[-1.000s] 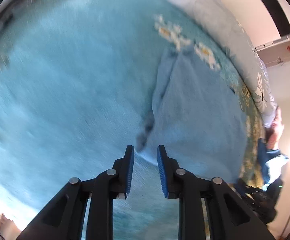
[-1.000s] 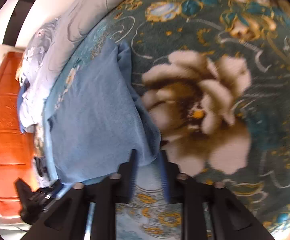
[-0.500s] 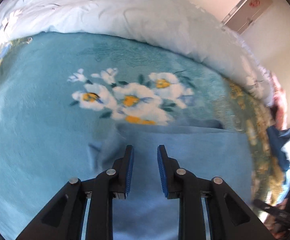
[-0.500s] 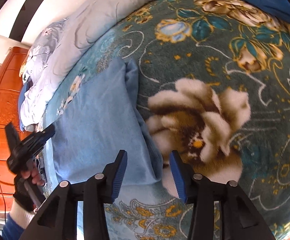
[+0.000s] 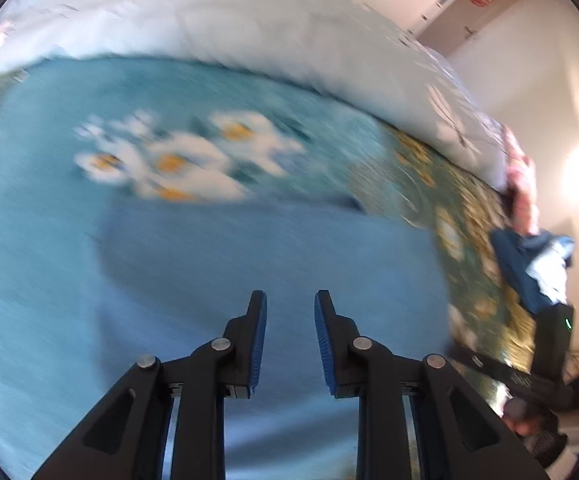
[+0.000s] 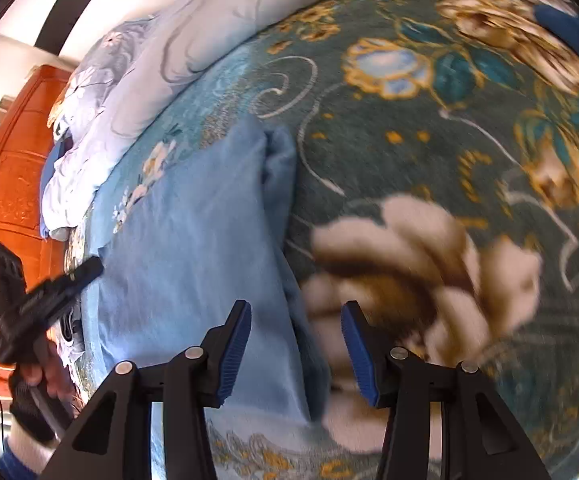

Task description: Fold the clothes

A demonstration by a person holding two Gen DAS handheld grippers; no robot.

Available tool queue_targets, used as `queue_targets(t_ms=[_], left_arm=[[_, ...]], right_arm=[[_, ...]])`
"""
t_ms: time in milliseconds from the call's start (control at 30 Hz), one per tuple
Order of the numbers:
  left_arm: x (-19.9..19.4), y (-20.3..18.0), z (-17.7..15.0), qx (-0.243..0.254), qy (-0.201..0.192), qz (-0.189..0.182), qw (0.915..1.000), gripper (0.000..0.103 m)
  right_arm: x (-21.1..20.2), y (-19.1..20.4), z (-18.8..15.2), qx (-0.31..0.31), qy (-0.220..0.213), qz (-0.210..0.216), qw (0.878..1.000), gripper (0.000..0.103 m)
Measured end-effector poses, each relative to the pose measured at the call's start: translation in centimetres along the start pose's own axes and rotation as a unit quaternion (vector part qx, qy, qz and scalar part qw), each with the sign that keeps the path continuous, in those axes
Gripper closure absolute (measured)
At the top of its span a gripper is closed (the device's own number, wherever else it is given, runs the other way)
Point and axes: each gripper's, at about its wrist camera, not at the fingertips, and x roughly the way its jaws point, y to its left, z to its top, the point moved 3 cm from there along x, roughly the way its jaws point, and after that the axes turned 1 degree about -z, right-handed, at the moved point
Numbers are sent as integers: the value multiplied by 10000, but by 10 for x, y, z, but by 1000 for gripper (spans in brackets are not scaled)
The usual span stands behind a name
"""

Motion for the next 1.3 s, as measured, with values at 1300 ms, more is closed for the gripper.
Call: queue_targets(t_ms=[1300], left_arm=[[79,-18,11,-144,629,280,9975,100]], right_arm=[[30,32,29,-336,63,294,9990,92]])
